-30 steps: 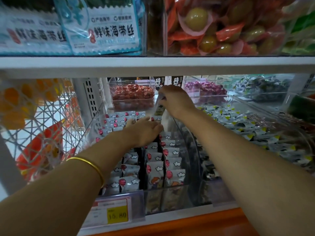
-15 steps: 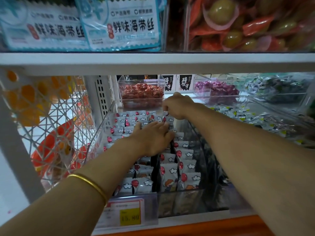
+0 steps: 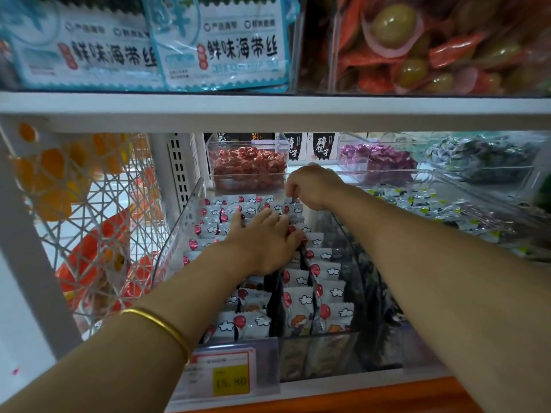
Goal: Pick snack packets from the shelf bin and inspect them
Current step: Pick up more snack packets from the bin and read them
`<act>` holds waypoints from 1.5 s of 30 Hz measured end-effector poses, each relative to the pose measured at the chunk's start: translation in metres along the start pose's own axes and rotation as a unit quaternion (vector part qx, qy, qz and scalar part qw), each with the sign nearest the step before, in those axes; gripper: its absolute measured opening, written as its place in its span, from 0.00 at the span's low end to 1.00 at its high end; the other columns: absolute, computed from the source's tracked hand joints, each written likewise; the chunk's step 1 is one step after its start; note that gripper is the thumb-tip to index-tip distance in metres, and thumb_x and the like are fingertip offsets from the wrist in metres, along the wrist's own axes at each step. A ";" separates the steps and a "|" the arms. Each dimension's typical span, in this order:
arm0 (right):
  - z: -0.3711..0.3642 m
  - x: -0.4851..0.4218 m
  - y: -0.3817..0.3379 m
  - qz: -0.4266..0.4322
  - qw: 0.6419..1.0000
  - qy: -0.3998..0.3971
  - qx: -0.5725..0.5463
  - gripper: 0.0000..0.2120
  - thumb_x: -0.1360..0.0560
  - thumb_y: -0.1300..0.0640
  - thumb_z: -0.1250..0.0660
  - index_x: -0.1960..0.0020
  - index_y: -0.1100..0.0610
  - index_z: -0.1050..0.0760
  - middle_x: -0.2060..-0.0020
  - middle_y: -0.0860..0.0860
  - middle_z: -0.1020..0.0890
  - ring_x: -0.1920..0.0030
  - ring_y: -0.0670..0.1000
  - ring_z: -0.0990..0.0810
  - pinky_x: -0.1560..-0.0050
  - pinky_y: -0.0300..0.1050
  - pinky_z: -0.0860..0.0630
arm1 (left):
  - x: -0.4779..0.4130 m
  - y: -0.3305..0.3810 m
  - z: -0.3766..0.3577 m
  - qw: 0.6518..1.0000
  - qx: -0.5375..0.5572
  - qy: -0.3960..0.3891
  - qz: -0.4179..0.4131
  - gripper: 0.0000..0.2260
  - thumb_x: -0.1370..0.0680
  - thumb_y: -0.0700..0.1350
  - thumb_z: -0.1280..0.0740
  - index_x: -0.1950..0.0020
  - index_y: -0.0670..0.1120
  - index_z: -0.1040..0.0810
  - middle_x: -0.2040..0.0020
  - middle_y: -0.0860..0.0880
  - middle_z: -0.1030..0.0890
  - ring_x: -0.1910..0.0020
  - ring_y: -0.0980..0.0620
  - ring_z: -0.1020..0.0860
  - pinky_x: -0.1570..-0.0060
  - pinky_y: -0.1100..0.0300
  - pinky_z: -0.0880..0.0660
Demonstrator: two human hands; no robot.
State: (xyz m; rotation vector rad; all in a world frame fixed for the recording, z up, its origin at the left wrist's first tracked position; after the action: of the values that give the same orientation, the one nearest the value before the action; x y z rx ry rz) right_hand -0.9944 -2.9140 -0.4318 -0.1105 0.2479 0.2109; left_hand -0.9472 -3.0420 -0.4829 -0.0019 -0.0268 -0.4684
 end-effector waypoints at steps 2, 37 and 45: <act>-0.001 -0.001 0.000 -0.001 1.000 -0.020 0.005 0.13 0.24 0.65 0.39 0.47 0.51 0.21 0.42 0.54 0.25 0.44 0.55 0.25 0.40 0.48 0.29 | 0.000 -0.001 -0.001 1.000 0.005 -0.003 0.004 0.28 0.20 0.61 0.61 0.23 0.49 0.55 0.22 0.50 0.55 0.24 0.53 0.60 0.30 0.39 0.64; 0.023 0.152 -0.050 0.036 0.966 -0.104 0.232 0.16 0.18 0.48 0.48 0.39 0.51 0.26 0.34 0.50 0.27 0.25 0.56 0.49 0.29 0.67 0.53 | 0.084 0.025 -0.001 0.999 -0.048 0.002 0.017 0.25 0.18 0.55 0.60 0.23 0.48 0.56 0.22 0.49 0.55 0.24 0.50 0.58 0.30 0.38 0.60; 0.010 0.133 -0.056 0.022 0.933 -0.135 0.332 0.24 0.18 0.44 0.56 0.33 0.51 0.30 0.29 0.51 0.32 0.24 0.56 0.52 0.30 0.67 0.60 | 0.085 0.022 -0.001 0.998 -0.063 -0.001 0.021 0.25 0.18 0.54 0.59 0.23 0.48 0.55 0.22 0.50 0.56 0.24 0.50 0.59 0.30 0.37 0.59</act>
State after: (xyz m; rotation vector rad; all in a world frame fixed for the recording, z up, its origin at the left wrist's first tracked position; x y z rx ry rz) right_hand -0.8541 -2.9411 -0.4519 0.5940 0.0360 0.1742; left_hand -0.8617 -3.0602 -0.4816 -0.1261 0.0006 -0.4275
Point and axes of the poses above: each hand's wrist, its own x-axis away from the middle knuckle, its own z-axis out of the back of the hand, y = z × x, the point moved 1 cm from there along -x, towards the middle knuckle
